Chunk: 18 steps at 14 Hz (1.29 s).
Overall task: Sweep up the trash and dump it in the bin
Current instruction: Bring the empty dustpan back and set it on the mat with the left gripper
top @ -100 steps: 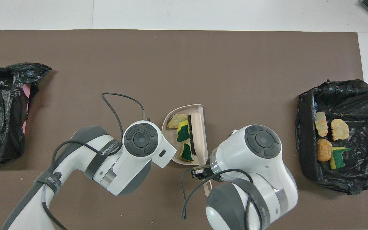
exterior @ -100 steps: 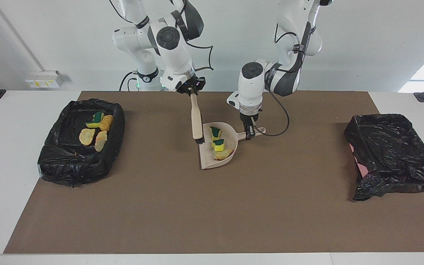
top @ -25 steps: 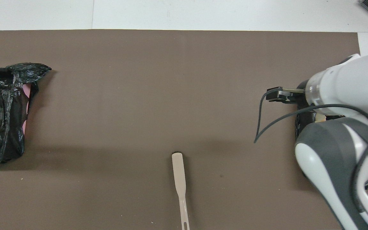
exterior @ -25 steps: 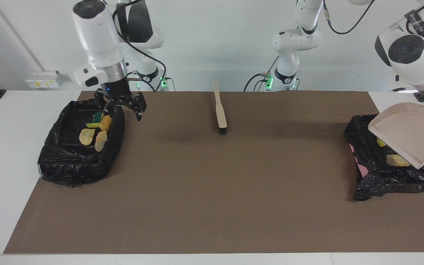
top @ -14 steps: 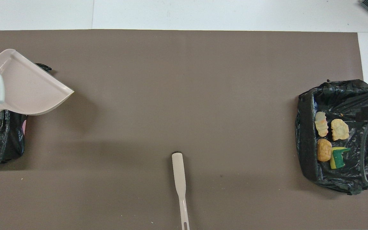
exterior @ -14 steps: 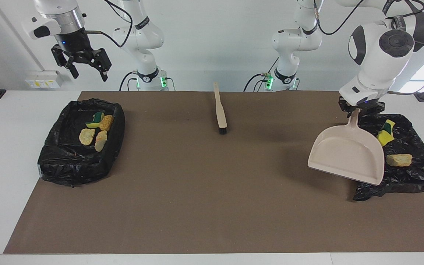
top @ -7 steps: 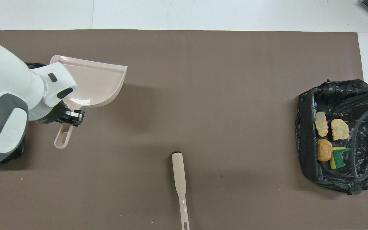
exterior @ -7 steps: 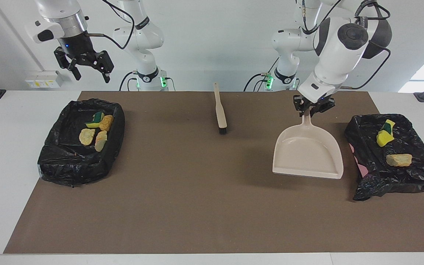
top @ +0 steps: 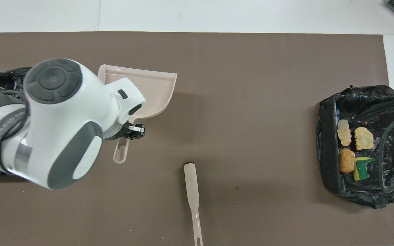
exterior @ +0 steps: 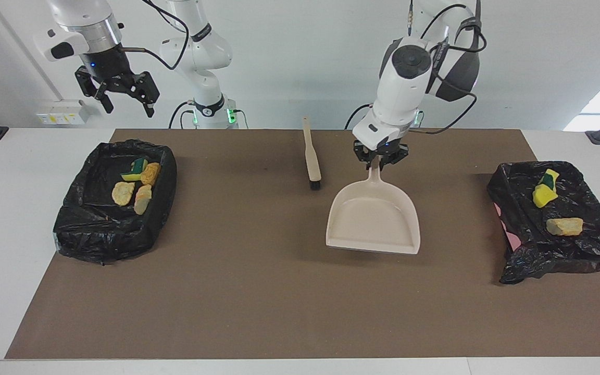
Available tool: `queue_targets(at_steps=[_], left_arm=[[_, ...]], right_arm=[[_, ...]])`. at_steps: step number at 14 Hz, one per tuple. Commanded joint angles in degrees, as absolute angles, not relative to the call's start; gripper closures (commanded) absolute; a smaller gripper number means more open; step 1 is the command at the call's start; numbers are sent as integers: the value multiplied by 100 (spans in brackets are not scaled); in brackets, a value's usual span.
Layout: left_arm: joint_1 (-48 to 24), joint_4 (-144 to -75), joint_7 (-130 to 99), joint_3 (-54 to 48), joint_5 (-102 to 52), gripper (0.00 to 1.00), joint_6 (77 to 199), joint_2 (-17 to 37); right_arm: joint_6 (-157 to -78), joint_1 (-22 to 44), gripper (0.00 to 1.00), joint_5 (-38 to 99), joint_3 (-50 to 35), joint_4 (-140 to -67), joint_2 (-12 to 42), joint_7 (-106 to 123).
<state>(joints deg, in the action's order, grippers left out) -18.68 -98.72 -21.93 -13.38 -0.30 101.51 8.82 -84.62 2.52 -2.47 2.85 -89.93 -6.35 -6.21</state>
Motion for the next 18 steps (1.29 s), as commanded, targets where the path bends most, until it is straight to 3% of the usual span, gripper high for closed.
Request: queue_targets(at_steps=[1,10,11,12,13,18], left_arm=[[-2249,-9326,-2776,-1230,-97,100,10440,1598],[-2856,-9334,-3603,-1213,70,100,11942,2575],[-2856,-9334,-3604,-1204,88,96,12031,2584],[-2839,-9334,-3647,-1187,79,30,12084,2584],[-2821,-9343,-3691,-1169,97,0,12120,2567],[-2207,-9334,-3272,-1125,105,0,11910,2154]], right_arm=[[-8464,325,0,-220,387,-9053,-703,-475],[-8473,299,0,-202,360,-9140,-756,-466],[-8481,273,0,-185,360,-9167,-765,-440],[-8490,264,0,-11,369,-9158,-765,-439],[-8482,255,0,96,378,-9167,-765,-448],[-8595,88,0,105,396,-9255,-782,-106]])
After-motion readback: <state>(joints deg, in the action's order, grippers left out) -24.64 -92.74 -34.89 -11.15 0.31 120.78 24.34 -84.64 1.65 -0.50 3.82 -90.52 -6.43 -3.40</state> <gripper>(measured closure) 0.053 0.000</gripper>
